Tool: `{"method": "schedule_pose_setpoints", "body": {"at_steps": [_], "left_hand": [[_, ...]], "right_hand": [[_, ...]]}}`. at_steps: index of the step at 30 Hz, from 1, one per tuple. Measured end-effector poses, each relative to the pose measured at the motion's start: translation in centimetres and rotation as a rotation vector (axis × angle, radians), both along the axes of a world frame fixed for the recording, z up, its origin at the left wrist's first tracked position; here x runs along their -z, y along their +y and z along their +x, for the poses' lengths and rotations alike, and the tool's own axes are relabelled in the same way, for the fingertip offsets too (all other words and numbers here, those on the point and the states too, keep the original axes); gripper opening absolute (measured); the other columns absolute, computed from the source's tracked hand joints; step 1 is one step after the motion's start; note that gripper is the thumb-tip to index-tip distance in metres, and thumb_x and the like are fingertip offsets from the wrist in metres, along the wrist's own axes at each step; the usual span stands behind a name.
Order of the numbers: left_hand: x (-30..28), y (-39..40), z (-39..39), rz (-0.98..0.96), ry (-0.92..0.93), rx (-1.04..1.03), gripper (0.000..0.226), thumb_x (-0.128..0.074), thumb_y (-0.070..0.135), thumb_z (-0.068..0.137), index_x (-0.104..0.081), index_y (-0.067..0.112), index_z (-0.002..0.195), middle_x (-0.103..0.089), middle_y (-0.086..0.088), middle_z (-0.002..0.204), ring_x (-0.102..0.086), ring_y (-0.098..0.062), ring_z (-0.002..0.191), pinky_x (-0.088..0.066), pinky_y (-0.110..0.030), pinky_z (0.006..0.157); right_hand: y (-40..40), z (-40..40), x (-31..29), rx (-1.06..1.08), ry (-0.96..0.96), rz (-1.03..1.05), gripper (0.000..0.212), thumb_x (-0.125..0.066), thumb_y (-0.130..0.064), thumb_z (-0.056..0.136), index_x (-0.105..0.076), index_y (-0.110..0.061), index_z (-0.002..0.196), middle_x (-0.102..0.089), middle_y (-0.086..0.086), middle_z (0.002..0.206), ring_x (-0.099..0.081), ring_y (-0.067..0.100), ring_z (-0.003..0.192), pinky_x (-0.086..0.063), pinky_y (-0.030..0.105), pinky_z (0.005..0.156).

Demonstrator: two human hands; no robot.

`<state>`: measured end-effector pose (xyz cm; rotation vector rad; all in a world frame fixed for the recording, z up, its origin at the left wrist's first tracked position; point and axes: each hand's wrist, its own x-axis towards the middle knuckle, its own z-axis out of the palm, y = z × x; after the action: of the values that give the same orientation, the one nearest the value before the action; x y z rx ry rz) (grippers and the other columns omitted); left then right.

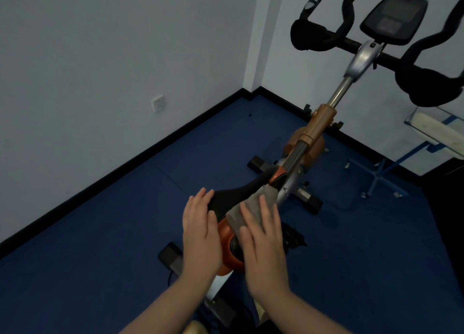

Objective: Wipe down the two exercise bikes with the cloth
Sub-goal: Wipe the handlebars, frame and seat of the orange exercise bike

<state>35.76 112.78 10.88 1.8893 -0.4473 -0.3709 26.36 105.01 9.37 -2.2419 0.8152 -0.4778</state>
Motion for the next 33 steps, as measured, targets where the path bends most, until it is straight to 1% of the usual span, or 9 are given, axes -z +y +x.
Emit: {"method": "schedule_pose_setpoints", "body": {"at_steps": [5, 10, 13, 17, 23, 26, 28, 30, 33], "left_hand": [[0.0, -2.5, -1.5, -0.012, 0.013, -0.278, 0.042, -0.035, 0.006, 0.102, -0.052, 0.029, 0.133, -0.036, 0.019, 0.146, -0.017, -0.003, 0.143, -0.011, -0.02, 0.113], [0.8, -3.1, -2.2, 0.033, -0.141, -0.346, 0.038, -0.033, 0.016, 0.103, -0.056, 0.027, 0.131, -0.041, 0.021, 0.142, -0.022, 0.001, 0.142, -0.009, -0.002, 0.108], [1.1, -3.2, -2.3, 0.034, -0.152, -0.37, 0.037, -0.035, 0.015, 0.103, -0.055, 0.026, 0.132, -0.042, 0.02, 0.142, -0.024, 0.0, 0.142, -0.012, -0.011, 0.113], [0.6, -3.3, -2.5, -0.003, -0.074, -0.416, 0.04, -0.039, 0.017, 0.103, -0.043, 0.028, 0.141, -0.037, 0.017, 0.146, -0.028, -0.001, 0.14, -0.021, -0.026, 0.117], [0.7, -3.0, -5.1, 0.095, 0.119, -0.451, 0.102, -0.073, 0.041, 0.08, -0.006, 0.024, 0.155, -0.02, 0.009, 0.154, -0.023, -0.008, 0.141, -0.023, -0.031, 0.116], [1.3, -2.6, -7.1, 0.04, 0.242, -0.454, 0.127, -0.08, 0.062, 0.057, 0.001, 0.038, 0.152, -0.025, 0.023, 0.139, -0.033, 0.002, 0.125, -0.031, -0.024, 0.106], [1.6, -2.2, -7.8, -0.03, 0.29, -0.424, 0.118, -0.081, 0.067, 0.049, -0.014, 0.05, 0.144, -0.038, 0.03, 0.129, -0.048, 0.005, 0.113, -0.04, -0.021, 0.097], [2.2, -2.2, -8.1, -0.099, 0.302, -0.453, 0.096, -0.086, 0.059, 0.05, -0.038, 0.046, 0.132, -0.057, 0.019, 0.121, -0.061, -0.003, 0.107, -0.052, -0.03, 0.093], [2.8, -2.6, -8.6, -0.112, 0.316, -0.529, 0.08, -0.085, 0.059, 0.049, -0.053, 0.038, 0.12, -0.064, 0.002, 0.115, -0.063, -0.016, 0.106, -0.053, -0.042, 0.094]], "right_hand": [[-6.9, 0.3, -0.3, -0.313, 0.053, -0.057, 0.04, -0.021, -0.049, 0.102, -0.024, -0.056, 0.142, -0.004, -0.029, 0.158, 0.01, 0.003, 0.148, 0.005, 0.031, 0.118], [-12.6, 3.7, -1.0, -0.28, 0.092, -0.224, 0.03, -0.043, -0.027, 0.102, -0.061, -0.031, 0.126, -0.052, -0.004, 0.133, -0.03, 0.022, 0.138, -0.017, 0.054, 0.115], [-10.8, 5.1, -1.4, -0.206, 0.147, -0.274, 0.032, -0.035, -0.038, 0.099, -0.065, -0.032, 0.108, -0.056, -0.01, 0.118, -0.04, 0.019, 0.128, -0.021, 0.053, 0.113], [-11.3, 4.3, -1.8, -0.624, 0.124, -0.405, 0.038, -0.03, -0.04, 0.1, -0.054, -0.035, 0.13, -0.055, -0.012, 0.124, -0.043, 0.013, 0.123, -0.025, 0.038, 0.112], [-12.6, 6.0, -1.8, -0.556, 0.218, -0.498, 0.043, -0.024, -0.045, 0.099, -0.058, -0.038, 0.124, -0.059, -0.01, 0.115, -0.052, 0.018, 0.108, -0.031, 0.037, 0.101], [-12.4, 6.1, -2.1, -0.903, 0.203, -0.457, 0.044, -0.023, -0.048, 0.1, -0.033, -0.048, 0.143, -0.049, -0.01, 0.133, -0.044, 0.014, 0.121, -0.031, 0.038, 0.106], [-14.1, 8.3, -3.3, -1.038, 0.296, -0.366, 0.043, -0.023, -0.048, 0.102, -0.029, -0.051, 0.145, -0.047, -0.013, 0.137, -0.046, 0.011, 0.122, -0.036, 0.034, 0.099], [-14.6, 10.0, -3.4, -0.998, 0.408, -0.297, 0.042, -0.024, -0.049, 0.103, -0.035, -0.049, 0.143, -0.049, -0.012, 0.137, -0.049, 0.012, 0.123, -0.04, 0.034, 0.094], [-12.2, 8.8, -3.5, -1.07, 0.29, -0.309, 0.042, -0.028, -0.047, 0.102, -0.033, -0.052, 0.143, -0.039, -0.01, 0.146, -0.039, 0.015, 0.132, -0.035, 0.039, 0.104]]}}
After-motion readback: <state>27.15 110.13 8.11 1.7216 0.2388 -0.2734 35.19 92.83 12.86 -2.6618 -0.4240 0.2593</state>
